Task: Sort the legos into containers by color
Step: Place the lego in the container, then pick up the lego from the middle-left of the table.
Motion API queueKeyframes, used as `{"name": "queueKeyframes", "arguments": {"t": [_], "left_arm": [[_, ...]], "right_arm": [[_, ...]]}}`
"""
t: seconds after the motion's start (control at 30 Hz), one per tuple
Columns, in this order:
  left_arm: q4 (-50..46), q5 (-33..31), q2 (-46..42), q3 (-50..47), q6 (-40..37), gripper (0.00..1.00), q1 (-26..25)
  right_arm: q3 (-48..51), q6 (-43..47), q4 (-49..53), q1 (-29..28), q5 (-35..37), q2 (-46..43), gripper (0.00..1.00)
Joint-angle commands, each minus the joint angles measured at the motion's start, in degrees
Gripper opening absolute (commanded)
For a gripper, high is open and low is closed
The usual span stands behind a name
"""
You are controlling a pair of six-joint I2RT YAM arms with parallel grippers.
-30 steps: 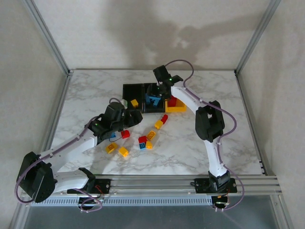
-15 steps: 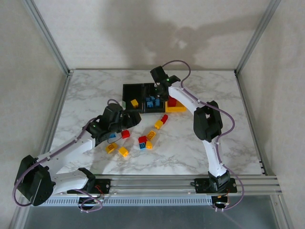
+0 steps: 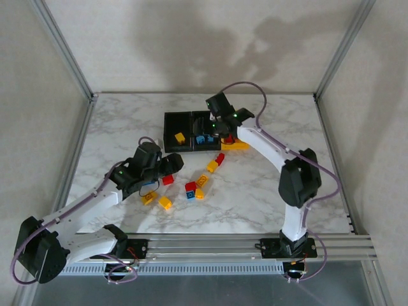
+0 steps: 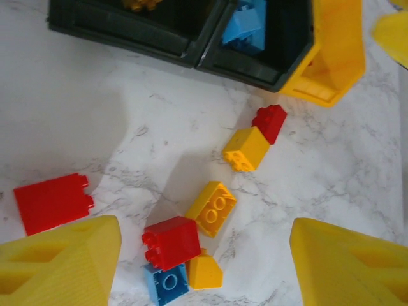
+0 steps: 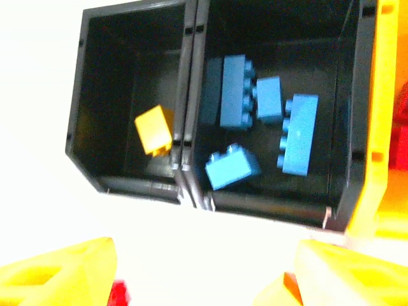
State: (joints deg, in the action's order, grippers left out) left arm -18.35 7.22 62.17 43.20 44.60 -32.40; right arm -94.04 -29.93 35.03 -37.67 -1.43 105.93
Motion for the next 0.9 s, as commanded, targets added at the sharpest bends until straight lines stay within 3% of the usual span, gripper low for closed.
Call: {"name": "queueKeyframes", "arguments": {"t": [0.0,0.17,0.3,0.43,0.57,0.87], "left_arm": [[-8.4,-5.1,-1.7,-0.1,3.2,0.70,0.4],[-16.2,-7.6,-3.6,-3.1,10.4,0.68,-0.9],[-20.0,-11.0,-5.3,-4.5,16.8,0.70,-5.3],[-21.8,-12.9,-6.1,-6.5,23.1,0.71,-8.0],[-18.1,-11.7,-6.5,-11.0,28.4,0.72,-9.7],[-12.3,-12.0,-1.7,-12.8,30.7,0.79,-11.0]], "right_arm": [[8.5,0.6,-3.9,-0.5,-1.8,-6.4,0.74],[25.0,2.2,-12.2,-0.6,-9.3,-18.6,0.78],[35.5,6.4,-16.2,-1.8,-16.7,-25.9,0.79],[42.6,9.5,-16.4,-8.3,-19.1,-29.4,0.78],[47.4,8.4,-18.1,-12.0,-17.8,-30.2,0.78],[47.1,8.2,-19.2,-12.1,-17.3,-29.2,0.77]]}}
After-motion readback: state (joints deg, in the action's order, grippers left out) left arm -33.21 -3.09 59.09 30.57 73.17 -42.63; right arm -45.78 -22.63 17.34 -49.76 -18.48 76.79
